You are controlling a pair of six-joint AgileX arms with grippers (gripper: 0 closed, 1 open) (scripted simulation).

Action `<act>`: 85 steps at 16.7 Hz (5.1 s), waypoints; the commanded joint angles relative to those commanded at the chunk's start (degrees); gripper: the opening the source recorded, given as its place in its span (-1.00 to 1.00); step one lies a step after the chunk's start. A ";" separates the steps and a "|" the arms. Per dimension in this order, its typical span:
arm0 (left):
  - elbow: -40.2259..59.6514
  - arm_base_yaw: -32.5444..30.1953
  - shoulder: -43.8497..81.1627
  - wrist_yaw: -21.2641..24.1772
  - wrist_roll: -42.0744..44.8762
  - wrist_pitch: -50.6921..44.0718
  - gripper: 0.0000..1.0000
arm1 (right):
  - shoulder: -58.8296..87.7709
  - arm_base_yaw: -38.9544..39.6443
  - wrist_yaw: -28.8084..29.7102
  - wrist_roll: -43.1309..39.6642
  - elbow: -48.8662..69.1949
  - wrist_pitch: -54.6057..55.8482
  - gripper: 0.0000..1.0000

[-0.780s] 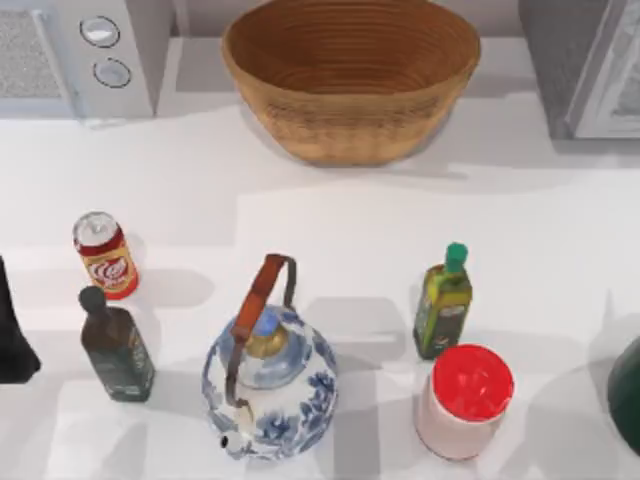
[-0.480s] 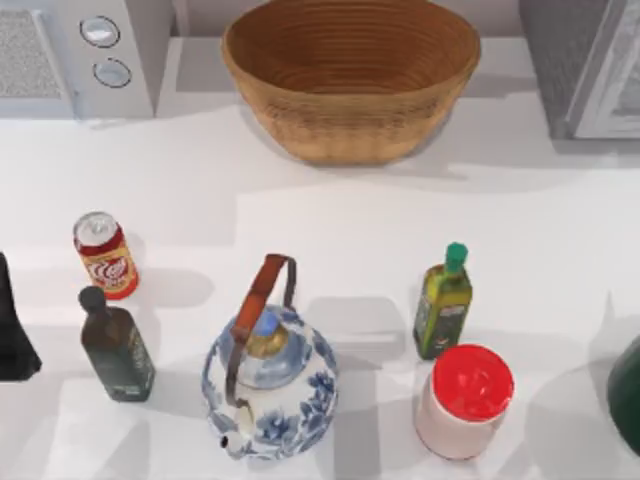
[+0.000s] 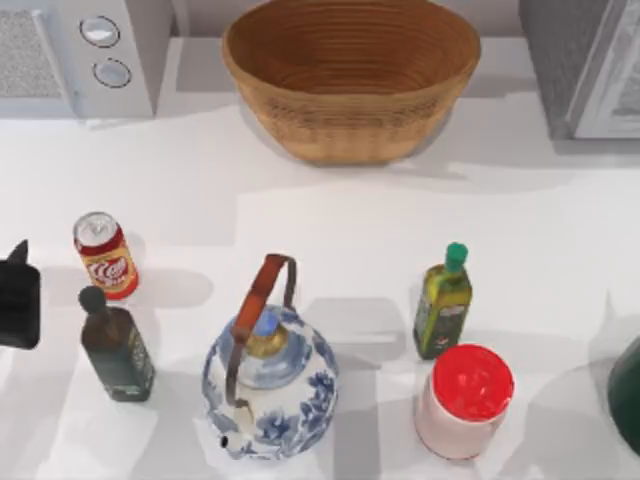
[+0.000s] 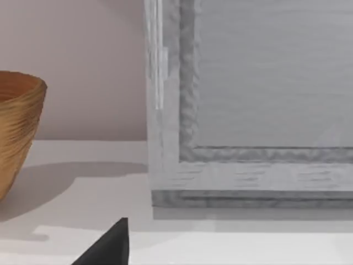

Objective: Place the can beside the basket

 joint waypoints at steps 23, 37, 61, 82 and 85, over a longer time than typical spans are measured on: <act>65.98 -7.62 80.02 -0.22 25.29 -50.19 1.00 | 0.00 0.00 0.00 0.00 0.00 0.00 1.00; 56.44 -7.51 82.80 -0.20 25.43 -37.82 1.00 | 0.00 0.00 0.00 0.00 0.00 0.00 1.00; 56.15 -7.52 82.92 -0.20 25.43 -37.47 -1.00 | 0.00 0.00 0.00 0.00 0.00 0.00 1.00; 87.40 -31.60 100.24 -0.54 -41.73 -52.55 -1.00 | 0.00 0.00 0.00 0.00 0.00 0.00 1.00; 89.54 -32.96 101.04 -0.62 -44.78 -52.88 -1.00 | 0.00 0.00 0.00 0.00 0.00 0.00 1.00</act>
